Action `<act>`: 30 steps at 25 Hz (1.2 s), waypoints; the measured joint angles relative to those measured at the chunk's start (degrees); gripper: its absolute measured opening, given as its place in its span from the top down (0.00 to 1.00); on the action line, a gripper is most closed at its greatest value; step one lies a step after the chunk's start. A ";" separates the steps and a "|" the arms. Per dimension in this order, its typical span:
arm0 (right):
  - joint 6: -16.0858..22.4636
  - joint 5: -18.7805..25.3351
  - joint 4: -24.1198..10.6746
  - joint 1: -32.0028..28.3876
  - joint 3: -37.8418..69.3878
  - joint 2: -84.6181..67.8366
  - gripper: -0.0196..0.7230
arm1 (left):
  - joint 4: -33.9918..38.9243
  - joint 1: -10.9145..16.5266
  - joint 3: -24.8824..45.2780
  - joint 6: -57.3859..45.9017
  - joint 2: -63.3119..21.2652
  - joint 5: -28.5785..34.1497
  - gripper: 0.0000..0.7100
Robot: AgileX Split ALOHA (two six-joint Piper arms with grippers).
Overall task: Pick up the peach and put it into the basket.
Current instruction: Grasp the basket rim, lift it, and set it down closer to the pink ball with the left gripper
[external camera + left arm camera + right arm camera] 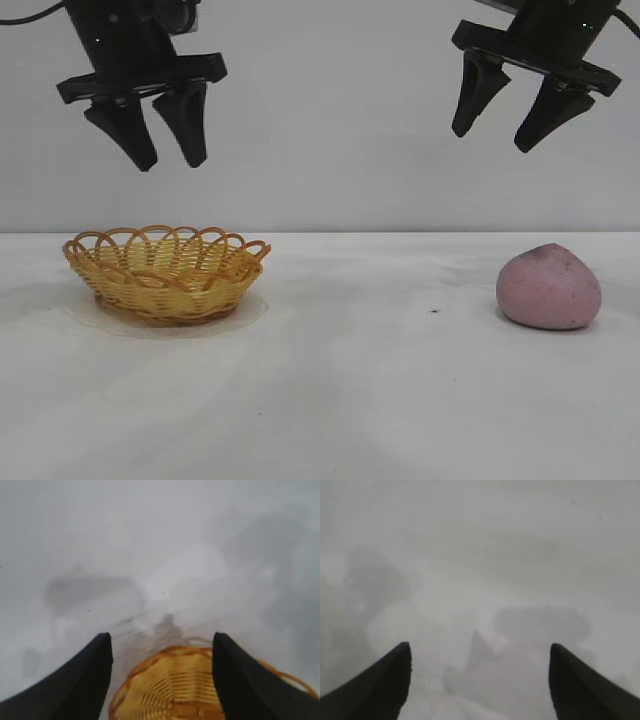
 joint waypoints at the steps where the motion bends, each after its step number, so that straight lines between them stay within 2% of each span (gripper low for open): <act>1: 0.00 0.00 0.00 0.00 0.00 0.00 0.25 | 0.97 0.00 -0.58 1.00 0.00 1.76 0.39; 7: 0.00 0.12 0.00 0.00 0.00 0.00 0.25 | 3.15 0.00 -5.39 10.88 0.27 13.08 0.39; 12: 0.00 0.58 0.00 0.00 0.00 0.00 0.25 | 3.15 0.00 -9.00 16.42 3.71 21.50 0.39; 25: -0.04 0.84 0.00 0.00 0.00 0.00 0.25 | 5.89 0.00 -13.09 17.32 15.10 22.65 0.39; 28: -0.04 0.93 0.00 0.00 0.00 0.00 0.25 | 6.10 0.00 -13.20 17.32 16.26 22.52 0.56; 30: -0.04 0.93 0.00 0.00 0.00 0.00 0.25 | 6.10 0.00 -13.26 17.21 16.29 22.89 0.80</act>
